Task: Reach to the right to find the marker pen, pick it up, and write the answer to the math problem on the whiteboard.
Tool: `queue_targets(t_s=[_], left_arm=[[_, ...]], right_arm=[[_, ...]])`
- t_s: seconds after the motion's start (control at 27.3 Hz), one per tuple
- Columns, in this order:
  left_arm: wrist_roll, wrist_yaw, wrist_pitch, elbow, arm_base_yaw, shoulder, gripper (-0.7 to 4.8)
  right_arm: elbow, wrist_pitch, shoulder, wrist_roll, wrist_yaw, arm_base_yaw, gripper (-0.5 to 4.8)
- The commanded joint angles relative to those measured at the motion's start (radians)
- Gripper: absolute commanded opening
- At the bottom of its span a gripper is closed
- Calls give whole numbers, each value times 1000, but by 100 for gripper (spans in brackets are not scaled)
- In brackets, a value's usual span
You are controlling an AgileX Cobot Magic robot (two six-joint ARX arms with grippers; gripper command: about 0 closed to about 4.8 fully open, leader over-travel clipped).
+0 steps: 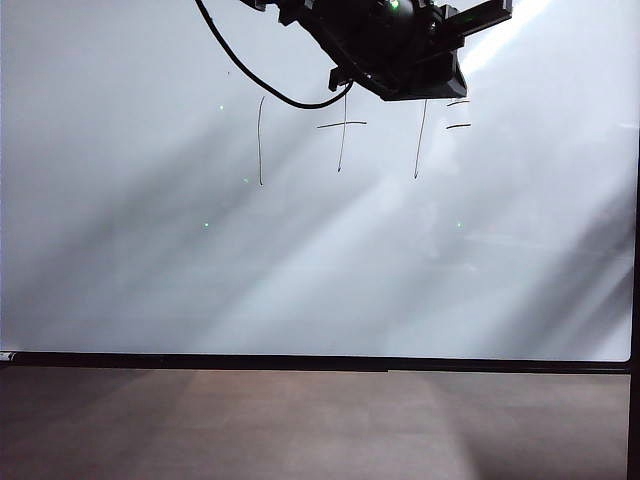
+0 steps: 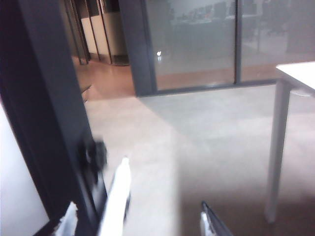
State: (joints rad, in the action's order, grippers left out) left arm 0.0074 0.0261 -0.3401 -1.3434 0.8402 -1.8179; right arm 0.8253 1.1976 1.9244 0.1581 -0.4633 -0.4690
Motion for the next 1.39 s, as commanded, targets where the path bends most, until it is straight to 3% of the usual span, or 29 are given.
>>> queue_targets(t_s=[0.04,0.18,0.4,0.51,0.92,0.99,1.06,1.14,1.25,1.36,1.39], left_arm=[[4,-4,-14,0,-7,3,-4],[4,-4,-15,0,-5,3,-4],[4,-3,-13,0,-5,3,-4],[4,-4,-13,0,-5,3,-4],[4,-3,-13,0,-7,3,-4],[4,-3,-13,0,-7,3,-4],[4,-3,-14,0,-7,3,-4],[4,-3,-14,0,-7,3,-4],[4,-3,-14,0,-7,3,-4],[4,-3,-13,0,-7,3,-4],[4,-3,-13,0,-7,3,-4]], right_arm=[[40,29,70,-8,-68,-1,314],[91,38,140,-10,-120,-1,305],[89,9,140,-61,-121,7,304],[89,6,140,-78,-120,19,265],[89,-13,140,-87,-111,36,260],[89,-25,140,-89,-112,36,205],[89,-23,140,-89,-111,36,187],[89,-23,140,-88,-95,36,111],[89,-19,140,-88,-93,36,72],[89,-13,140,-87,-93,35,-5],[89,-7,140,-79,-92,32,-4]])
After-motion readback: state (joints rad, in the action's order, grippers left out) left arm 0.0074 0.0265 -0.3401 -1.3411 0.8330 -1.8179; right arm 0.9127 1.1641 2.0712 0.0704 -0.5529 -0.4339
